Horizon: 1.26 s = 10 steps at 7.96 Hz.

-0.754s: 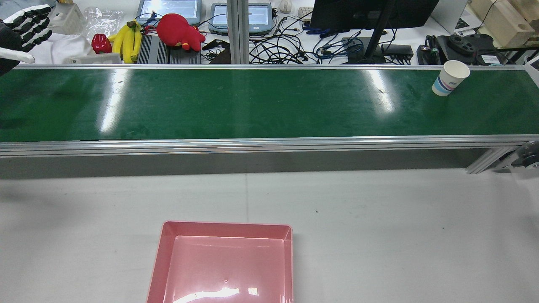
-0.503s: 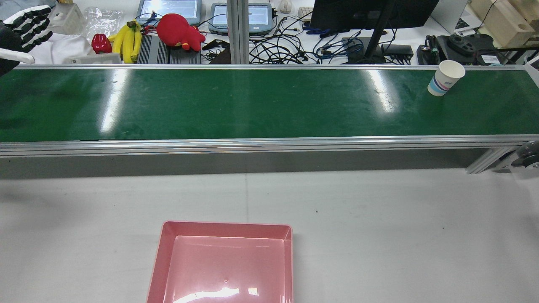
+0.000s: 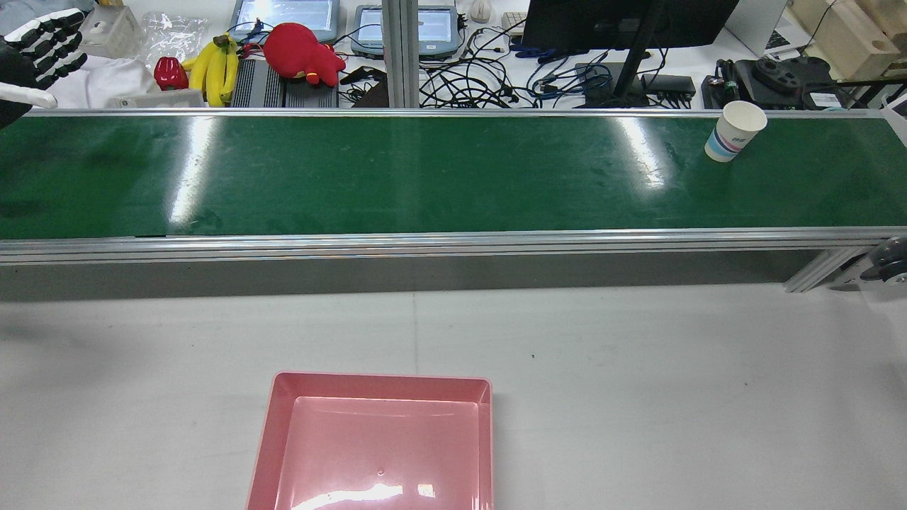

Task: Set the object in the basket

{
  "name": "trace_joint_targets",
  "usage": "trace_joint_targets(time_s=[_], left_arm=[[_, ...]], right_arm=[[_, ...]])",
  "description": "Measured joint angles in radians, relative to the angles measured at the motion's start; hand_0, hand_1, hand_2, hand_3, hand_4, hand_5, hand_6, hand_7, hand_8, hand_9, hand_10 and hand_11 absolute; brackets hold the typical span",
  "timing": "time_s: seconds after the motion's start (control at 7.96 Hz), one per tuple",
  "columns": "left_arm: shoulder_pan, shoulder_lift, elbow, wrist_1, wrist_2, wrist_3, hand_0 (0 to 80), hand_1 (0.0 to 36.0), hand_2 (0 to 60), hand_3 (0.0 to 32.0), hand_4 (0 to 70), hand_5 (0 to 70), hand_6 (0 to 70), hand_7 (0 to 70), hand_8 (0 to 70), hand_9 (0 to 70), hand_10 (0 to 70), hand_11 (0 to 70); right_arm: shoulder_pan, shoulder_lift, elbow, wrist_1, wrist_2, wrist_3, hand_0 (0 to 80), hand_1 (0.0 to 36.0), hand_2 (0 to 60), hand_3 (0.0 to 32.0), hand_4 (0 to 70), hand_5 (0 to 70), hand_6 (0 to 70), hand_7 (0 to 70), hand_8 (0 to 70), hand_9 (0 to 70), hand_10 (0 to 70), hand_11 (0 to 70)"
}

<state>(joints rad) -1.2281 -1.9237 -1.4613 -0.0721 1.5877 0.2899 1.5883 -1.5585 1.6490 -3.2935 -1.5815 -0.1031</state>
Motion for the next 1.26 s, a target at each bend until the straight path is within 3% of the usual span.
trace_joint_targets(time_s=[0.13, 0.38, 0.5, 0.63, 0.88, 1.26], left_arm=[[0.002, 0.001, 0.002, -0.005, -0.001, 0.001, 55.4, 15.7, 0.0, 3.2, 0.0, 14.9, 0.0, 0.0, 0.0, 0.0, 1.6, 4.6], [0.022, 0.025, -0.02, -0.031, -0.01, 0.004, 56.0, 16.3, 0.0, 1.6, 0.0, 16.6, 0.0, 0.0, 0.0, 0.0, 2.1, 5.5], [0.027, 0.032, -0.048, -0.027, -0.012, 0.003, 56.5, 16.2, 0.0, 3.6, 0.0, 15.7, 0.0, 0.0, 0.0, 0.0, 1.9, 5.3], [0.03, 0.034, -0.067, -0.021, -0.014, 0.001, 57.2, 16.3, 0.0, 3.6, 0.0, 16.1, 0.0, 0.0, 0.0, 0.0, 1.8, 5.1], [0.057, 0.036, -0.079, -0.018, -0.044, 0.0, 63.8, 15.2, 0.0, 5.6, 0.0, 13.7, 0.0, 0.0, 0.0, 0.0, 1.4, 4.9], [0.085, 0.029, -0.096, 0.004, -0.091, -0.008, 59.9, 13.6, 0.0, 4.4, 0.0, 15.0, 0.0, 0.0, 0.0, 0.0, 1.3, 4.4]], right_arm=[[0.0, 0.0, 0.0, 0.0, 0.0, 0.0, 0.0, 0.0, 0.0, 0.0, 0.0, 0.0, 0.0, 0.0, 0.0, 0.0, 0.0, 0.0], [-0.001, 0.0, 0.0, 0.0, 0.0, 0.0, 0.0, 0.0, 0.0, 0.0, 0.0, 0.0, 0.0, 0.0, 0.0, 0.0, 0.0, 0.0], [0.0, 0.0, 0.0, 0.0, 0.0, 0.0, 0.0, 0.0, 0.0, 0.0, 0.0, 0.0, 0.0, 0.0, 0.0, 0.0, 0.0, 0.0], [0.0, 0.0, 0.0, 0.0, 0.0, 0.0, 0.0, 0.0, 0.0, 0.0, 0.0, 0.0, 0.0, 0.0, 0.0, 0.0, 0.0, 0.0], [0.0, 0.0, 0.0, 0.0, 0.0, 0.0, 0.0, 0.0, 0.0, 0.0, 0.0, 0.0, 0.0, 0.0, 0.0, 0.0, 0.0, 0.0], [0.0, 0.0, 0.0, 0.0, 0.0, 0.0, 0.0, 0.0, 0.0, 0.0, 0.0, 0.0, 0.0, 0.0, 0.0, 0.0, 0.0, 0.0]])
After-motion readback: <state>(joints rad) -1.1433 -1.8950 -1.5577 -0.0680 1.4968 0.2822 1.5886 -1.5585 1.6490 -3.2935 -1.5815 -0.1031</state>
